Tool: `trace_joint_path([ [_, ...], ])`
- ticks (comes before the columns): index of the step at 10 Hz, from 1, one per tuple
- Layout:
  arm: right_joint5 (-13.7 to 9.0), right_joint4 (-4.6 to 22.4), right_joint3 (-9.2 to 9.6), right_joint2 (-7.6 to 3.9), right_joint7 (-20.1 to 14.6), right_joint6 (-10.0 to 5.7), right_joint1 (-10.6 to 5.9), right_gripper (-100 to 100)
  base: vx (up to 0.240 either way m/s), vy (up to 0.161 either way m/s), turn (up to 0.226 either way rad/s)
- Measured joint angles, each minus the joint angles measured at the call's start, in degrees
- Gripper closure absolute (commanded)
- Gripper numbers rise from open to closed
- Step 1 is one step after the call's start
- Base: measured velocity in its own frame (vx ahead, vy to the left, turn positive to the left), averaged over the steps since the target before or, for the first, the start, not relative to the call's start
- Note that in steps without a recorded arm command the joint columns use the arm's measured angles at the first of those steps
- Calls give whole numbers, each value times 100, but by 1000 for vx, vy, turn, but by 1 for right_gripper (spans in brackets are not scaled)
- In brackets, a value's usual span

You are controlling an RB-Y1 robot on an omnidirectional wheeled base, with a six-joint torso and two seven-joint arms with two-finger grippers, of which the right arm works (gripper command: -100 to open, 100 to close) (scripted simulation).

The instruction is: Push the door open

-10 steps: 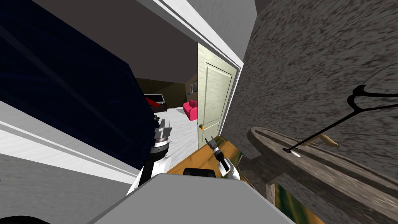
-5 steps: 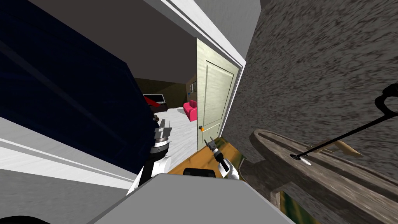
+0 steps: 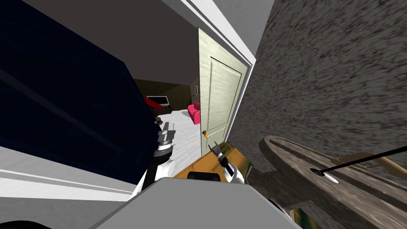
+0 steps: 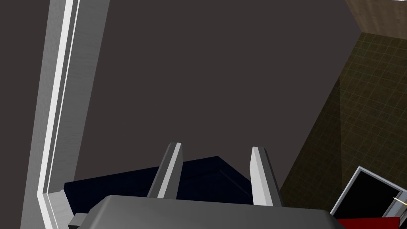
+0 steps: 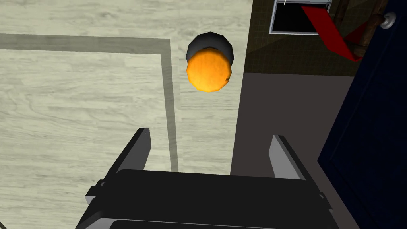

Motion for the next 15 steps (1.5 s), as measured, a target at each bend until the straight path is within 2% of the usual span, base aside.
trace_joint_path([
  [4, -8, 34, -22, 26, 59, 6, -5, -100, 154, 76, 26],
  [9, -36, 76, -76, 112, 150, 40, -9, -100, 182, 88, 25],
  [10, -36, 75, -76, 115, 153, 42, -12, 100, -11, -4, 3],
  [15, -33, 72, -70, 127, 151, 59, -33, 100, -8, -4, 6],
])
